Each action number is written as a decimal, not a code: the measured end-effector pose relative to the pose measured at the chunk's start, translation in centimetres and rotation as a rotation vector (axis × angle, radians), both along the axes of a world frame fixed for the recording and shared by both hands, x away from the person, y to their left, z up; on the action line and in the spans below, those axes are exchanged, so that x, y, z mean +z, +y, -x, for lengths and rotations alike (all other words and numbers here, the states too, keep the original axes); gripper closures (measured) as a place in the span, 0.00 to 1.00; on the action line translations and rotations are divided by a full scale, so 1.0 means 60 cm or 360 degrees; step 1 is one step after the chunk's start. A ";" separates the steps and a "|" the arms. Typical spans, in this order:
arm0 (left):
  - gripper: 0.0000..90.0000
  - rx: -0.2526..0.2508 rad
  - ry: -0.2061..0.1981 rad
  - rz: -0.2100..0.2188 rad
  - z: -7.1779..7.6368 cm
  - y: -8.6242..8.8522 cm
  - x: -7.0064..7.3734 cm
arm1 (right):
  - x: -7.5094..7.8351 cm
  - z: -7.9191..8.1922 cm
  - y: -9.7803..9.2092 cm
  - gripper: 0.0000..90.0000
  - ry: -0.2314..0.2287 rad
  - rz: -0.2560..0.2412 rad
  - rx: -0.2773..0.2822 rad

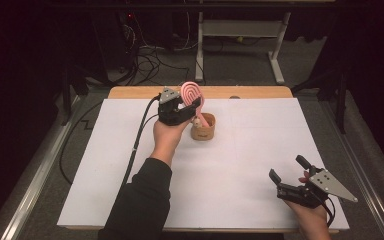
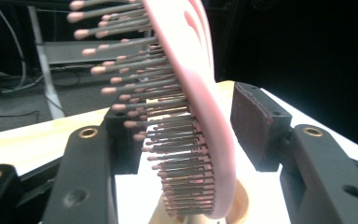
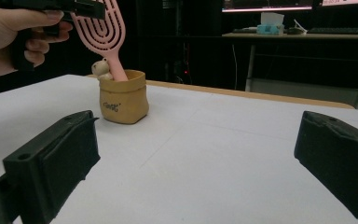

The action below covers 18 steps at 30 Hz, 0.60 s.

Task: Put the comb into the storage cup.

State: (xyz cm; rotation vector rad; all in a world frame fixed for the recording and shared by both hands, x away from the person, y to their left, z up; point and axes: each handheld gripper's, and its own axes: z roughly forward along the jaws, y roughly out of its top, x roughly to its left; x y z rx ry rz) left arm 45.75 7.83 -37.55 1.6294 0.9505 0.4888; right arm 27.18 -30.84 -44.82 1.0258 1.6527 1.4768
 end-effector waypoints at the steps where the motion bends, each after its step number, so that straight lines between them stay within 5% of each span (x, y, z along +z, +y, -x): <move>1: 0.51 0.0000 -0.0003 -0.0010 0.000 0.001 0.000 | 0.000 0.000 0.000 0.00 0.0003 0.0001 0.0000; 6: 0.44 0.0015 0.0009 -0.0075 0.001 0.006 0.000 | -0.001 0.000 0.001 0.00 0.0003 0.0008 0.0002; 18: 0.29 0.0017 0.0049 -0.0093 0.003 0.018 -0.001 | -0.001 0.000 0.003 0.00 0.0002 0.0018 -0.0001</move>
